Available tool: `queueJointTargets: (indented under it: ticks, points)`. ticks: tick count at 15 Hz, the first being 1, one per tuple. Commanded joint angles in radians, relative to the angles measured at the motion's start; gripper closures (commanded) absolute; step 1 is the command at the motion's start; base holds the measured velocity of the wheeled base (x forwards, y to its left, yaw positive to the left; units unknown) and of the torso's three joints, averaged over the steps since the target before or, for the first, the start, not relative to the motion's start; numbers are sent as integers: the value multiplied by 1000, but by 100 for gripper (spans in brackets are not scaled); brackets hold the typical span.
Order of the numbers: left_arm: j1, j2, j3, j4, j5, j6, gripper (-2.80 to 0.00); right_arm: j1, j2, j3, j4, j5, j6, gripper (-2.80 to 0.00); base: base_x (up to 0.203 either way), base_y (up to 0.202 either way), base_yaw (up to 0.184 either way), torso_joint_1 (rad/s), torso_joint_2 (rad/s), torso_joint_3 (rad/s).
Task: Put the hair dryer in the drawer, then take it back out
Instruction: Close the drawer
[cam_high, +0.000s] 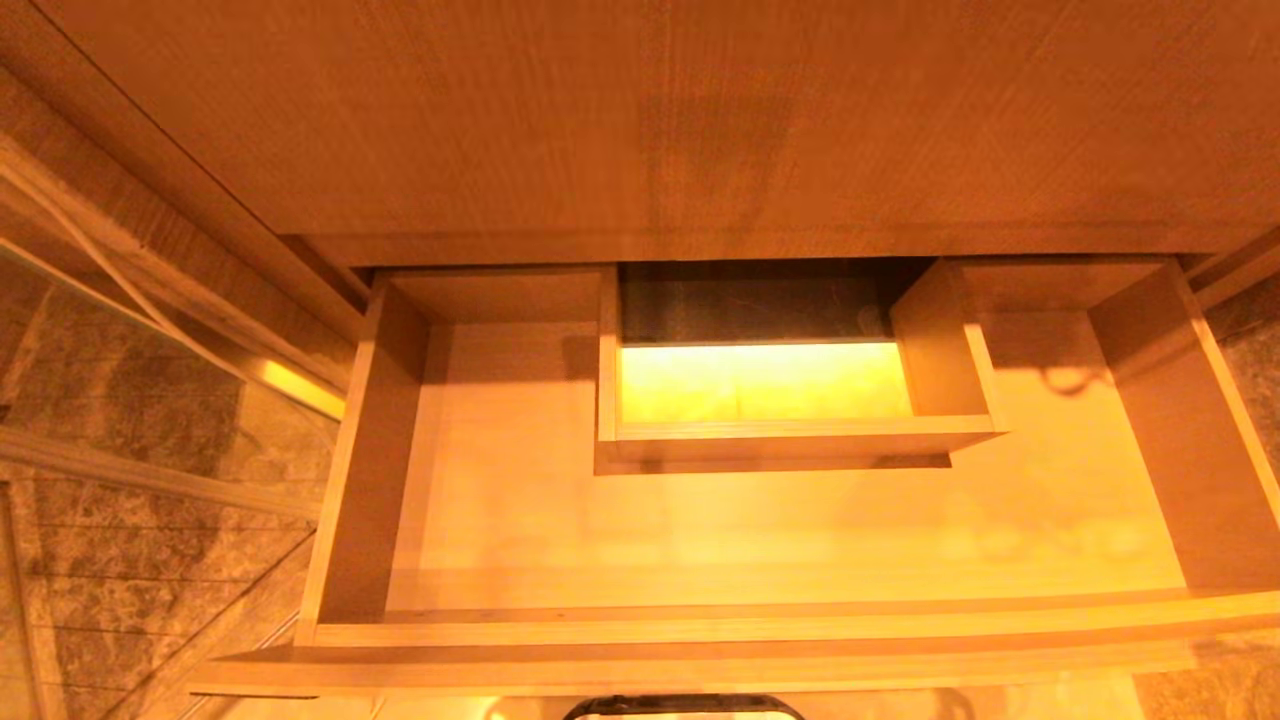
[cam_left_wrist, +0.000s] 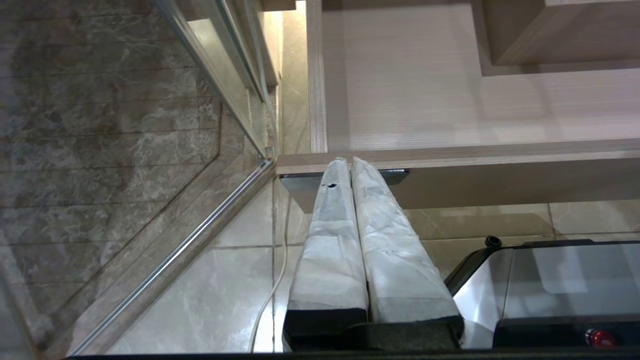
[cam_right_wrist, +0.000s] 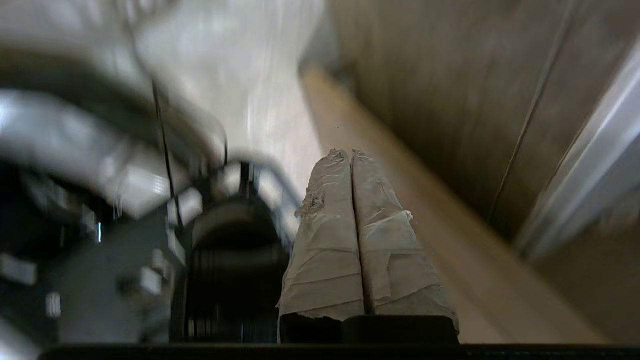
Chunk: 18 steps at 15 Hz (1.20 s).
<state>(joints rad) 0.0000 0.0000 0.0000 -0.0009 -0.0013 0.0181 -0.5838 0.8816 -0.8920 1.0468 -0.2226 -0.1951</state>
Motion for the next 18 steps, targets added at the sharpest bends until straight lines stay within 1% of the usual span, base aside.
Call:
queueJointTargets:
  ticks: [1, 3, 5, 7, 10, 13, 16, 18]
  points:
    - [0, 0, 2, -1, 0, 0, 0, 0, 44, 38, 18, -1, 0, 0, 0, 0, 0, 14, 5, 26]
    - [0, 0, 2, -1, 0, 0, 0, 1, 75, 117, -7, -1, 0, 0, 0, 0, 0, 0, 0, 0]
    - [0, 0, 2, -1, 0, 0, 0, 9, 124, 202, -148, 0, 0, 0, 0, 0, 0, 0, 0, 0]
    - [0, 0, 2, -1, 0, 0, 0, 29, 174, 285, -325, 3, -4, 0, 0, 0, 0, 0, 0, 0]
    - [0, 0, 2, -1, 0, 0, 0, 44, 257, 343, -443, 6, -7, 0, 0, 0, 0, 0, 0, 0]
    - [0, 0, 2, -1, 0, 0, 0, 45, 371, 378, -608, 7, -7, 0, 0, 0, 0, 0, 0, 0]
    - [0, 0, 2, -1, 0, 0, 0, 48, 472, 384, -758, 10, -7, 0, 0, 0, 0, 0, 0, 0]
    - [0, 0, 2, -1, 0, 0, 0, 49, 520, 377, -828, 9, -7, 0, 0, 0, 0, 0, 0, 0]
